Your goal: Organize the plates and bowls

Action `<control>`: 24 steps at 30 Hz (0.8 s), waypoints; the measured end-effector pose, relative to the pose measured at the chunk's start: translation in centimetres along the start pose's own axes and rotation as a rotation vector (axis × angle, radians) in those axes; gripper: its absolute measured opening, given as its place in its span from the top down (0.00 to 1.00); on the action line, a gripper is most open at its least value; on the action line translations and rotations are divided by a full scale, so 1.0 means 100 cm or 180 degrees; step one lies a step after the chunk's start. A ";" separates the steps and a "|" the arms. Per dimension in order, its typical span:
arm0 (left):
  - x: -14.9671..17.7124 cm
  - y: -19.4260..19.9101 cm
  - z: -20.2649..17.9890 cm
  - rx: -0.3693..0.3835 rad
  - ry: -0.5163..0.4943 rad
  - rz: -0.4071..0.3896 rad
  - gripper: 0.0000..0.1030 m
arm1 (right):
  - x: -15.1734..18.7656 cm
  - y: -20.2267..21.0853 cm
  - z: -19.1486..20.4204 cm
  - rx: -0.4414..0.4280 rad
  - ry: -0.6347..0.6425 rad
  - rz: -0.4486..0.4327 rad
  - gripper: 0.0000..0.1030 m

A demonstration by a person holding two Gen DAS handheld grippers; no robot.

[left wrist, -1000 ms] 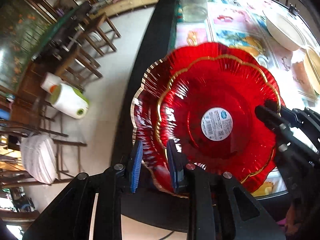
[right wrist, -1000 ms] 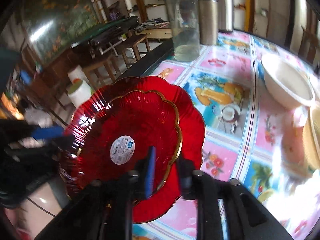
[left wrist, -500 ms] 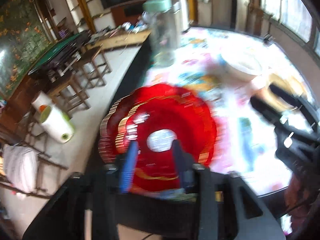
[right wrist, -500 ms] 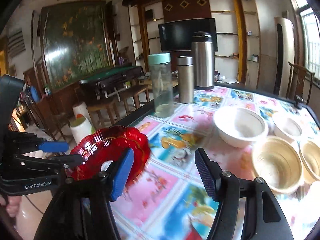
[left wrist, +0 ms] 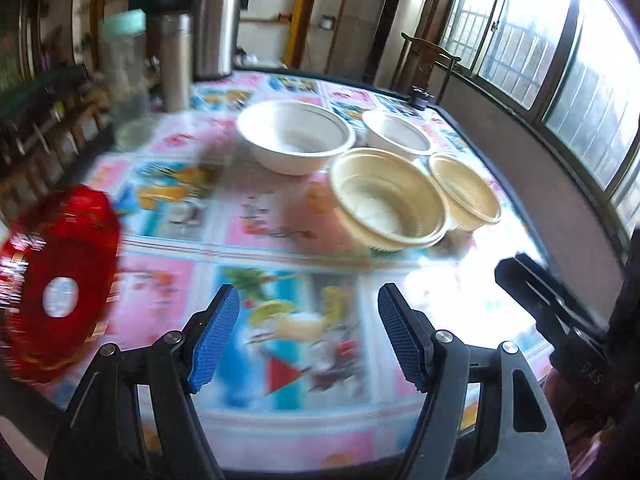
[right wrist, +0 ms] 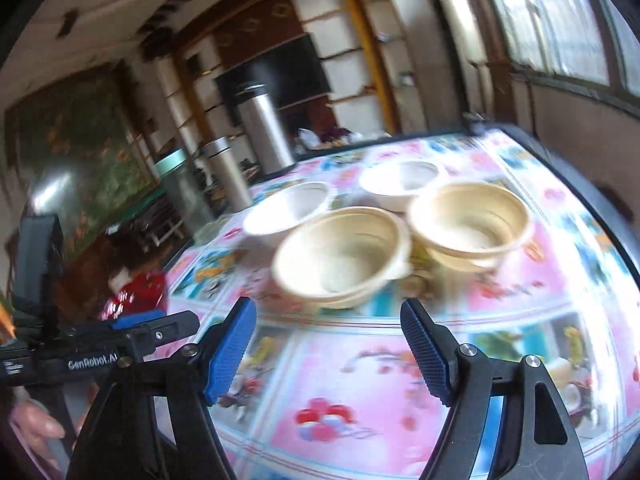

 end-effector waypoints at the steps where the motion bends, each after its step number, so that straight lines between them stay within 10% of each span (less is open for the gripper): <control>1: -0.004 -0.004 -0.003 0.0041 0.0049 0.0031 0.30 | -0.006 -0.003 -0.012 -0.0041 -0.0164 0.0070 0.24; 7: -0.034 -0.050 -0.010 0.0133 0.0496 0.0457 0.30 | -0.033 -0.037 -0.059 -0.0598 -0.1179 0.0572 0.24; 24: -0.058 -0.085 -0.005 0.0092 0.0892 0.0543 0.30 | -0.044 -0.092 -0.062 -0.0724 -0.1594 0.0734 0.27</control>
Point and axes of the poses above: each gripper's, at about its wrist camera, not at the fingertips, and y roughly against the way its jaws point, z to its left, x to its underside, the point moved 8 cm from there along -y, roughly the way its jaws point, and after that the axes turned 7 degrees about -y, right-handed, at the moved point
